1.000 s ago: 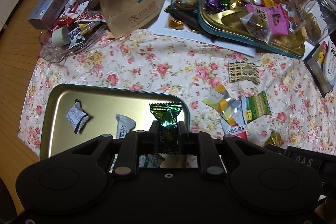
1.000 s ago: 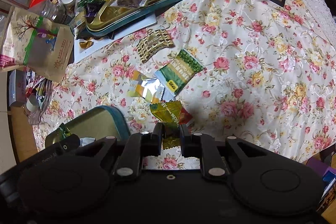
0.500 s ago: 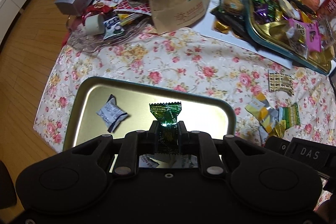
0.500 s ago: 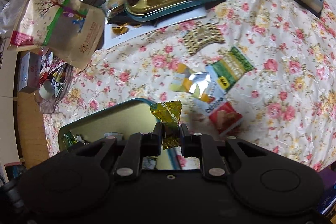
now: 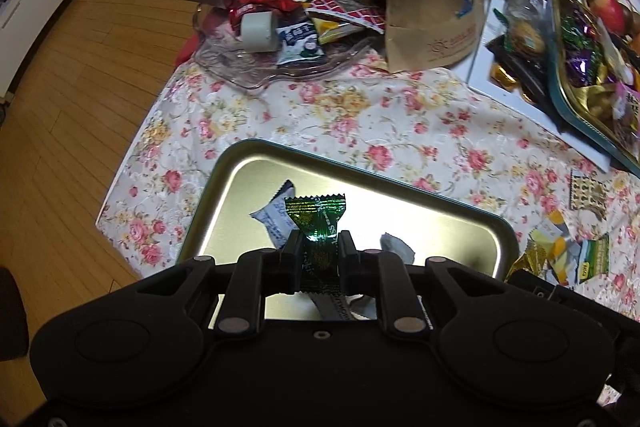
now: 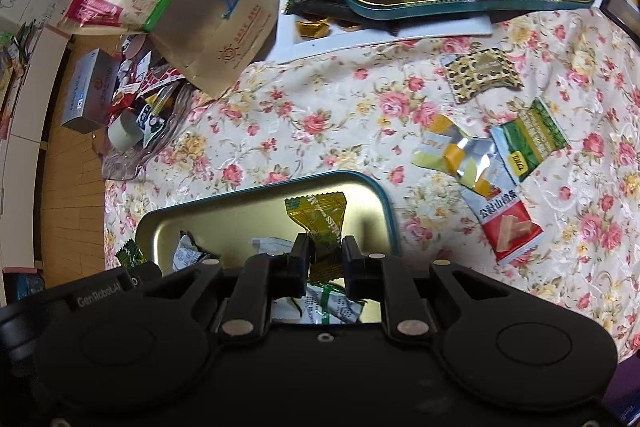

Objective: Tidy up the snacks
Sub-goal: 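Carry both candies over the gold tray and open both grippers, then move the right gripper to the green garlic-flavor packet and grasp it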

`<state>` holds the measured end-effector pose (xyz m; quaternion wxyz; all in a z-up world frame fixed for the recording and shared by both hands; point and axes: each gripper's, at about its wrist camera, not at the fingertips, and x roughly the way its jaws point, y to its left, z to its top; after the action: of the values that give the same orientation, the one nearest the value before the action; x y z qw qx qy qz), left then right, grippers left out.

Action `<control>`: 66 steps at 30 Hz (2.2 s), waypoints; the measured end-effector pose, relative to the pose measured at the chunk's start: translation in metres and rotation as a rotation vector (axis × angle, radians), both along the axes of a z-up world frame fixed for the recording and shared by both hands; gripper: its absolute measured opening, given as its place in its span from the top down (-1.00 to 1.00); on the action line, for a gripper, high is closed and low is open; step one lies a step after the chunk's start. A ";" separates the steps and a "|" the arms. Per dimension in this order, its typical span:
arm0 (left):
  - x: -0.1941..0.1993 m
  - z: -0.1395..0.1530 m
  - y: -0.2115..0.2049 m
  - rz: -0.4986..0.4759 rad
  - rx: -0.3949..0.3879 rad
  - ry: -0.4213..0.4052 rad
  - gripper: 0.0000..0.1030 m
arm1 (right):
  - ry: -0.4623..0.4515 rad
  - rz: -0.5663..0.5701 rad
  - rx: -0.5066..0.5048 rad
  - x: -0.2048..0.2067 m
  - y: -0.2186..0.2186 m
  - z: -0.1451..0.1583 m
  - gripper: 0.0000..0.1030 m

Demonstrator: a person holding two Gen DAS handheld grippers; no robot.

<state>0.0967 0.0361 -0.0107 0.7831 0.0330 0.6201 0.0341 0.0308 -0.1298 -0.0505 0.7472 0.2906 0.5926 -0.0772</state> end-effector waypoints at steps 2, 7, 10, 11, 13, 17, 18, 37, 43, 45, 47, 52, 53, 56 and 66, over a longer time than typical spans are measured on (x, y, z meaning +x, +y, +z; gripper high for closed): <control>0.001 -0.002 0.005 0.011 -0.001 0.009 0.54 | -0.004 0.009 0.000 0.001 0.003 -0.001 0.64; 0.003 -0.004 0.013 0.034 -0.040 0.029 0.52 | -0.011 0.016 -0.002 0.005 0.009 -0.002 0.64; 0.003 -0.003 0.014 0.039 -0.039 0.024 0.47 | -0.017 0.019 -0.008 0.006 0.009 -0.002 0.64; 0.003 -0.003 0.014 0.043 -0.036 0.022 0.42 | -0.019 0.022 -0.011 0.006 0.010 -0.001 0.64; 0.004 -0.003 0.016 0.052 -0.041 0.023 0.40 | -0.021 0.026 -0.015 0.006 0.010 -0.001 0.64; 0.005 -0.003 0.017 0.059 -0.047 0.028 0.40 | -0.026 0.031 -0.012 0.006 0.012 -0.001 0.63; 0.005 -0.003 0.017 0.059 -0.046 0.030 0.40 | -0.028 0.033 -0.011 0.005 0.012 -0.001 0.62; 0.002 -0.010 -0.008 -0.025 -0.053 0.070 0.40 | 0.045 -0.053 -0.017 0.000 -0.005 -0.009 0.26; -0.001 -0.012 -0.022 -0.053 -0.061 0.079 0.40 | 0.063 -0.086 -0.001 -0.003 -0.021 -0.012 0.26; -0.002 -0.012 -0.027 -0.064 -0.065 0.079 0.40 | 0.068 -0.100 0.004 -0.004 -0.028 -0.013 0.26; -0.003 -0.012 -0.033 -0.078 -0.069 0.077 0.40 | 0.071 -0.118 0.006 -0.006 -0.037 -0.013 0.26; -0.006 -0.013 -0.048 -0.109 -0.068 0.079 0.40 | 0.069 -0.182 0.004 -0.010 -0.063 -0.012 0.26; -0.006 -0.013 -0.051 -0.114 -0.069 0.080 0.40 | 0.071 -0.199 0.004 -0.011 -0.070 -0.012 0.26; -0.007 -0.014 -0.060 -0.130 -0.070 0.082 0.40 | 0.080 -0.243 0.006 -0.014 -0.086 -0.013 0.26; -0.011 -0.013 -0.086 -0.163 -0.089 0.087 0.40 | 0.095 -0.335 0.001 -0.023 -0.121 -0.014 0.26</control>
<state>0.0856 -0.0497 -0.0238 0.7563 0.0502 0.6497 -0.0588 0.0077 -0.2505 -0.0643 0.6948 0.3816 0.5708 -0.2140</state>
